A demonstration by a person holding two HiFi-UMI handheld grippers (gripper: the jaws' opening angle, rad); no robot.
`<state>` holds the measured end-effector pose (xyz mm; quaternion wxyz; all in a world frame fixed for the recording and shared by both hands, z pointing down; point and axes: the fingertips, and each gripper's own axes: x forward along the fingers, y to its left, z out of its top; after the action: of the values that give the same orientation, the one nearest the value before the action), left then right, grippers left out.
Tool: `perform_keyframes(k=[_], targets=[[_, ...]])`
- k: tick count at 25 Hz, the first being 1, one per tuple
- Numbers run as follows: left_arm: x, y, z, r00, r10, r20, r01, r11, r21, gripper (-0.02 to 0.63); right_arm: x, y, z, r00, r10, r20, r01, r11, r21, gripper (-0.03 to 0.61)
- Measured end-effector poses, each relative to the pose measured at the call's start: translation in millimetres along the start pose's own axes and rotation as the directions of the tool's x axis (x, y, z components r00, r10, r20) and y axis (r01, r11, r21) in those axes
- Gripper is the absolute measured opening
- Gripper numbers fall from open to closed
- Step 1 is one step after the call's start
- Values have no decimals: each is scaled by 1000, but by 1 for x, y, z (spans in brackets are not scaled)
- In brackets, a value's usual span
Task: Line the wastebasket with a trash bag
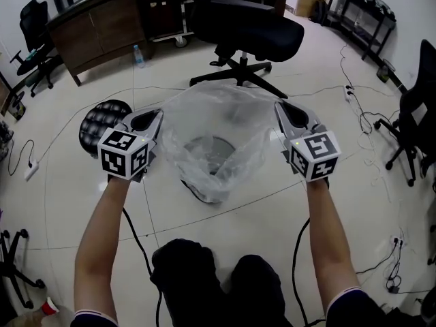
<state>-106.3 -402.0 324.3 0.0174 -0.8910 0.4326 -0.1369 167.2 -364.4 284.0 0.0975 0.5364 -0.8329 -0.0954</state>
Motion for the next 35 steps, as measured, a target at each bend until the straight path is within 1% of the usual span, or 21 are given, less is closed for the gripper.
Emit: perform_keyframes(k=[4, 7, 11, 17, 23, 27, 35], targets=[[8, 7, 7, 1000, 10, 10, -10, 1000, 2, 11, 9, -4, -6, 1000, 2, 0, -2, 1000, 14, 2], [13, 8, 1, 1000, 10, -11, -10, 1000, 5, 11, 18, -1, -13, 1000, 22, -17, -21, 1000, 9, 2], [17, 9, -26, 998, 14, -62, -15, 1000, -16, 11, 28, 10, -35, 997, 52, -53, -51, 998, 22, 2], [19, 17, -57, 993, 40, -108, -44, 998, -41, 11, 39, 23, -66, 993, 84, -89, -79, 995, 57, 2], [25, 16, -94, 984, 36, -177, -47, 997, -59, 11, 49, 32, -98, 983, 115, -141, -104, 991, 82, 2], [25, 19, -120, 974, 36, -224, -54, 996, -72, 11, 53, 36, -127, 973, 130, -192, -112, 988, 102, 2], [32, 15, -170, 951, 17, -310, -54, 993, -110, 11, 61, 45, -185, 939, 172, -298, -135, 981, 140, 2]])
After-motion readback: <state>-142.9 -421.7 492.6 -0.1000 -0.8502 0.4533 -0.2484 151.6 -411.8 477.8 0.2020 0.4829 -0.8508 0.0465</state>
